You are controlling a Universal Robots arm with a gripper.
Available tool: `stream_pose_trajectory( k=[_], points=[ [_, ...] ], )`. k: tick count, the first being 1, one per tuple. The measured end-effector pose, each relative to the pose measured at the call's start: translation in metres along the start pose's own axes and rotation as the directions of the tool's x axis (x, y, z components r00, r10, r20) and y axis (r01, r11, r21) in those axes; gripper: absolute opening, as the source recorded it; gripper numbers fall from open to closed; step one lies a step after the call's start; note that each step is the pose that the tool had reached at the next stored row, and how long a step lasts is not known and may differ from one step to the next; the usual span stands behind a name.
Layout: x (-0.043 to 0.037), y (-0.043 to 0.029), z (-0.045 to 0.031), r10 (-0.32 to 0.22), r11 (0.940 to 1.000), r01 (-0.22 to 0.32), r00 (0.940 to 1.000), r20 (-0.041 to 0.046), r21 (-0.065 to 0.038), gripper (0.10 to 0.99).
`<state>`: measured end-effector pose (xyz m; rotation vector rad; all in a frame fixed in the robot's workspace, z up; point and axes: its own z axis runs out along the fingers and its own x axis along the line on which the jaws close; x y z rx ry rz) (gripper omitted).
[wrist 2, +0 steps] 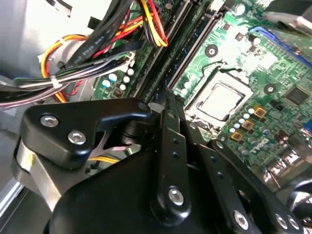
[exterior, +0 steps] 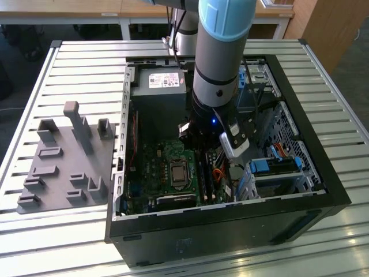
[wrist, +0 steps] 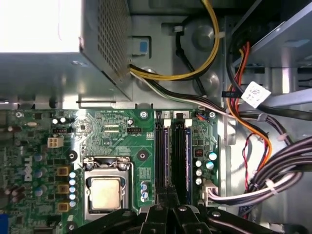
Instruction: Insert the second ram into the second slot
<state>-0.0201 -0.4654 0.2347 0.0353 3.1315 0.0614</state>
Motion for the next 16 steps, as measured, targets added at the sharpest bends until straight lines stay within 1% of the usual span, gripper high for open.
stream_pose_trajectory(
  k=[6, 10, 16],
  points=[
    [0.0000, 0.0002, -0.0063, 0.000, 1.0000, 0.000, 1.0000, -0.0013, 0.000, 0.106],
    [0.0001, 0.0005, -0.0121, 0.000, 1.0000, 0.000, 1.0000, -0.0013, 0.000, 0.106],
    [0.0001, 0.0005, -0.0122, 0.000, 1.0000, 0.000, 1.0000, -0.0014, 0.000, 0.106]
  ],
)
